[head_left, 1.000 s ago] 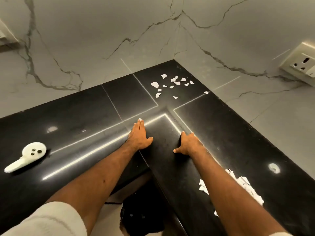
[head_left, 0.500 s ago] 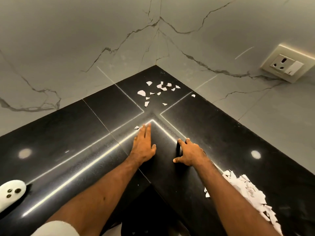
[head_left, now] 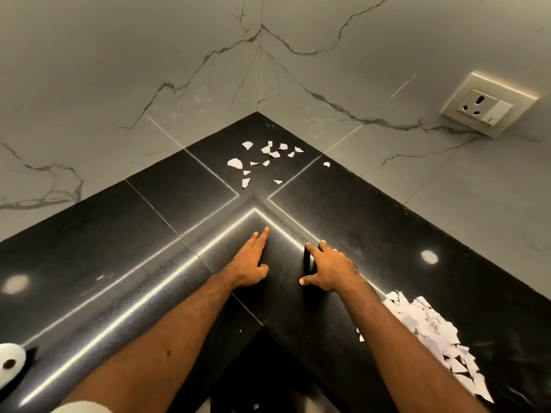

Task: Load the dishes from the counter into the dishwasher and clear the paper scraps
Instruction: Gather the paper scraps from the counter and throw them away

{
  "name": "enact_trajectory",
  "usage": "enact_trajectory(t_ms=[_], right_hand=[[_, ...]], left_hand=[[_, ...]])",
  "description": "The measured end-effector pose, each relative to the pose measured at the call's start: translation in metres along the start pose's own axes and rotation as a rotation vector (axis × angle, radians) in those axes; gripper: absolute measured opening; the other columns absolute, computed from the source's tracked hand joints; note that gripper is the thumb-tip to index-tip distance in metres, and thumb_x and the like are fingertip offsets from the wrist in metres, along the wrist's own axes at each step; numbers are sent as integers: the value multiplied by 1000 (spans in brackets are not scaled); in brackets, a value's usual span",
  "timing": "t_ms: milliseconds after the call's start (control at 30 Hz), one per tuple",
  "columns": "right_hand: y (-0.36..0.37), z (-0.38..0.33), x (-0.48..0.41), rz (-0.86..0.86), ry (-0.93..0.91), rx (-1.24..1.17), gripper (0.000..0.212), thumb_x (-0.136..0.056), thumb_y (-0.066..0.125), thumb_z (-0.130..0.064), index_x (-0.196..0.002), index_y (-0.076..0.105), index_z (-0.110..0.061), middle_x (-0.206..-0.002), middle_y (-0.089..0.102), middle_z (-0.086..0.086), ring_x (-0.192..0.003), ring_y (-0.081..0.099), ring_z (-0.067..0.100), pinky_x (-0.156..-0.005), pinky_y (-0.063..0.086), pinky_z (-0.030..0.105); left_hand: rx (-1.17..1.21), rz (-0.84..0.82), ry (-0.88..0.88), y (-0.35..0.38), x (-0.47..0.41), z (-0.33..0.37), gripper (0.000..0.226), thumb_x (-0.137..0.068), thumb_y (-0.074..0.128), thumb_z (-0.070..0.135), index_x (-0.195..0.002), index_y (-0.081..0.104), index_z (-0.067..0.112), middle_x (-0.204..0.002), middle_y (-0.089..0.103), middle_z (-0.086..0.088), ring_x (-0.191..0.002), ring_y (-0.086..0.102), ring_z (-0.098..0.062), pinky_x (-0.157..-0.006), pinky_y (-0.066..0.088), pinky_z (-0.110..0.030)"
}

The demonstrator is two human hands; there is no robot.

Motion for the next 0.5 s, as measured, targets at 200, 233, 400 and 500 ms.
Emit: enact_trajectory(t_ms=[200, 233, 400, 500], right_hand=[[25, -43, 12, 301, -6, -166, 89, -97, 55, -60, -163, 18, -14, -172, 8, 10, -159, 5, 28, -129, 8, 47], [31, -57, 13, 346, -65, -199, 84, -100, 48, -58, -164, 15, -13, -172, 5, 9, -159, 1, 25, -130, 5, 46], [61, -72, 5, 389, -198, -312, 72, -107, 32, -55, -165, 10, -20, -173, -1, -1, -158, -10, 11, -130, 3, 42], [73, -39, 14, 590, -2, -402, 69, -105, 35, -59, -163, 21, -24, -171, 12, -6, -159, 5, 12, -130, 10, 44]], left_hand=[[-91, -79, 15, -2, -12, -4, 99, -90, 62, 17, -163, -4, 22, -171, -5, 5, -157, -10, -16, -128, 5, -35], [-92, -86, 13, -3, -12, -5, 100, -90, 63, 19, -163, -4, 22, -171, -5, 4, -157, -9, -17, -128, 6, -36], [17, -85, -37, -13, -15, -9, 101, -86, 58, 0, -163, -3, 21, -170, 2, 9, -157, 5, -15, -124, 17, -25], [-16, -109, -42, -17, -15, -9, 99, -86, 53, -2, -163, -3, 22, -170, -4, 10, -156, 5, -14, -122, 13, -22]])
Point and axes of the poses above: each hand's wrist, its own x-axis away from the middle knuckle, its own y-axis out of the palm, z = x × y, the point moved 3 cm from there along -x, towards the middle knuckle
